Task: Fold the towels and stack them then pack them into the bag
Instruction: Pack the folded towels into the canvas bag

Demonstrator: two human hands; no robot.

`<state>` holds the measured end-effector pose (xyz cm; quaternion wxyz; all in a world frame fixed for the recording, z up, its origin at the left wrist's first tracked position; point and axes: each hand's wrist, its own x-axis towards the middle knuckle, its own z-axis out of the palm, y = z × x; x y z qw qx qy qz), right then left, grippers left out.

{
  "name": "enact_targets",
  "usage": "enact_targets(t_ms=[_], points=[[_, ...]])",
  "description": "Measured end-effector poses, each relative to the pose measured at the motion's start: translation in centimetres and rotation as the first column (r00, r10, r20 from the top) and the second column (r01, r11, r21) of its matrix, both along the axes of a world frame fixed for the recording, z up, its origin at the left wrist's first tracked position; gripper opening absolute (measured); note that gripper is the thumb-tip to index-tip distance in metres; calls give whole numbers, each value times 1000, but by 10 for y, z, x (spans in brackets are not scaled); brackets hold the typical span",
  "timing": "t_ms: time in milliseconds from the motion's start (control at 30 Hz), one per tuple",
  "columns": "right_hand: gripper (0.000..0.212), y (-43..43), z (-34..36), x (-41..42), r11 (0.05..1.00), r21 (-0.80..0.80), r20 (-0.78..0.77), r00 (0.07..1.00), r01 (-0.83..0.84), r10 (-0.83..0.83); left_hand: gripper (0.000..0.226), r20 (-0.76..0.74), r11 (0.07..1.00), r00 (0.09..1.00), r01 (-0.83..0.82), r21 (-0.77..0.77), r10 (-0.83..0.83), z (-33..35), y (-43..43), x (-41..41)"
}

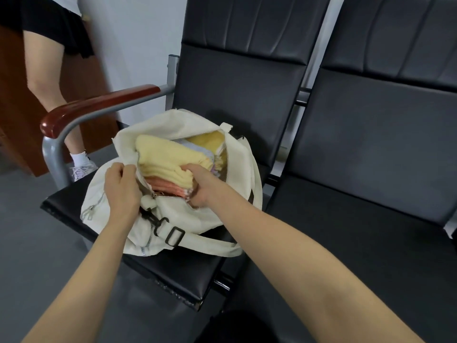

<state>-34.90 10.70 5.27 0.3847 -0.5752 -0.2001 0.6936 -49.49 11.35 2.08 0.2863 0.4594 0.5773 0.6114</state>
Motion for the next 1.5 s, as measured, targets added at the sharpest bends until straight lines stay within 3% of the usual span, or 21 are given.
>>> enact_targets(t_ms=[100,200,267,367,467,600,700,767,833,900,967,1100,1200,1267,1333,1367,1433,1500], points=[[19,0,-12,-13,997,-27,99,992,-70,72,18,-18,999,1000,-20,31,20,0,-5,0],[27,-4,-8,-11,992,-54,153,980,-118,125,16,-114,992,989,-83,90,93,3,-10,6],[50,-7,-4,-5,988,-43,224,963,-146,152,23,-280,971,943,-123,202,178,8,-11,9],[76,-11,0,1,986,-6,203,965,-167,165,30,-625,957,779,149,249,41,15,-4,17],[91,-7,8,9,993,30,167,980,-114,108,34,-806,969,581,244,40,-113,13,8,28],[63,-2,13,30,995,81,262,964,-64,41,54,-820,914,421,67,-399,-389,11,20,44],[34,-6,5,24,988,-6,219,964,-157,154,54,-809,858,334,-5,-514,-483,16,25,52],[30,-1,-5,18,988,-23,155,975,-155,157,53,-807,836,283,-33,-548,-518,21,30,57],[31,5,-3,13,995,-2,126,987,-105,104,51,-807,841,298,-24,-541,-510,26,38,57],[31,14,-1,7,997,35,82,994,-69,66,49,-784,856,383,38,-515,-489,29,48,52],[30,17,-5,2,993,68,157,984,-93,81,52,-736,835,437,71,-545,-517,25,50,46],[30,17,-21,7,985,51,272,951,-165,145,56,-742,813,380,45,-581,-552,5,42,44],[22,17,-8,16,965,70,337,916,-253,216,57,-695,790,418,100,-605,-585,5,44,39],[29,10,10,31,922,145,577,787,-360,216,56,-692,819,472,126,-559,-546,3,41,37],[38,-4,28,56,860,218,841,536,-461,74,53,-728,899,548,118,-421,-413,-2,34,40],[37,-10,34,69,843,250,894,447,-477,-12,50,-757,938,567,97,-332,-326,-2,31,42],[35,-23,38,96,845,285,918,383,-452,-105,45,-814,988,561,75,-133,-152,-1,23,49],[33,-33,30,116,852,264,928,361,-452,-96,38,-815,991,578,129,35,-47,4,13,59]])
